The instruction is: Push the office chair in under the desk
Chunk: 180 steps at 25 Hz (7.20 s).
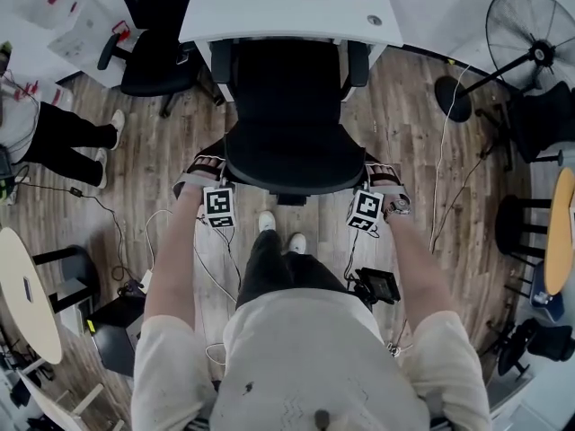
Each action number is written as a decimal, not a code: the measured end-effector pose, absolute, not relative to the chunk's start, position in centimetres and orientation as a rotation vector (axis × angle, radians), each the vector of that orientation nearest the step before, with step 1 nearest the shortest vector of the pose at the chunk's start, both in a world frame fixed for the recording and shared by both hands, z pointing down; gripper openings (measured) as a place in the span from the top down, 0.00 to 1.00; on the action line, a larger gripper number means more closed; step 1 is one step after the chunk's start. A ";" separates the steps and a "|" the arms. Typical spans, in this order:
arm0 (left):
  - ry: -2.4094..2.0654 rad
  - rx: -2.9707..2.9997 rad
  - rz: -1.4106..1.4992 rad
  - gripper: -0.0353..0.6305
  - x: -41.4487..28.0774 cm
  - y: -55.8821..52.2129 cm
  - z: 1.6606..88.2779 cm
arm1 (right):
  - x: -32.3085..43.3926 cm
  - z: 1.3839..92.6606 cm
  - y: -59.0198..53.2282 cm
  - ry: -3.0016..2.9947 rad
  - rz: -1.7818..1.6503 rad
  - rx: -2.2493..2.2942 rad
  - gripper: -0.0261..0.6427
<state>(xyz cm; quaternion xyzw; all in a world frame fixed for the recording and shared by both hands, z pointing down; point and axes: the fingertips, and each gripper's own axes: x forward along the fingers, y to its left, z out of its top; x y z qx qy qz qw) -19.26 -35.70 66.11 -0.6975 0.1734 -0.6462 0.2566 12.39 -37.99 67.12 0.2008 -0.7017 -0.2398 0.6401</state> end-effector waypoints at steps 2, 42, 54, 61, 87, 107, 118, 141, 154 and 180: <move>0.467 -1.893 -1.754 0.84 -19.4 -35.9 66.1 | 12.4 67.1 -38.2 -1.598 -0.541 0.457 0.78; 0.432 -1.905 -1.715 0.84 -22.5 -47.8 66.3 | 9.3 67.4 -49.5 -1.589 -0.525 0.475 0.77; 0.442 -1.889 -1.699 0.84 -23.4 -51.6 66.8 | 8.4 67.9 -53.2 -1.585 -0.521 0.485 0.77; 0.440 -1.887 -1.693 0.84 -23.5 -53.1 66.9 | 8.3 68.1 -54.6 -1.591 -0.516 0.489 0.77; 0.496 -1.873 -1.682 0.85 -21.7 -56.1 67.2 | 9.9 68.2 -58.5 -1.609 -0.552 0.474 0.76; 0.557 -1.844 -1.703 0.85 -18.7 -57.5 66.8 | 12.7 67.9 -61.2 -1.640 -0.606 0.460 0.76; 0.555 -1.824 -1.671 0.85 -19.2 -57.3 67.1 | 12.3 68.3 -60.7 -1.620 -0.591 0.442 0.76; 0.636 -1.893 -1.689 0.72 -20.4 -53.3 64.8 | 9.0 62.9 -54.5 -1.708 -0.440 0.755 0.61; 1.250 -2.163 -1.270 0.82 -20.3 -47.8 59.0 | 4.3 59.8 -46.7 -1.952 0.002 1.067 0.69; 1.758 -2.671 -0.465 0.91 -16.6 -41.8 47.5 | -0.7 49.7 -41.9 -2.416 0.498 1.368 0.95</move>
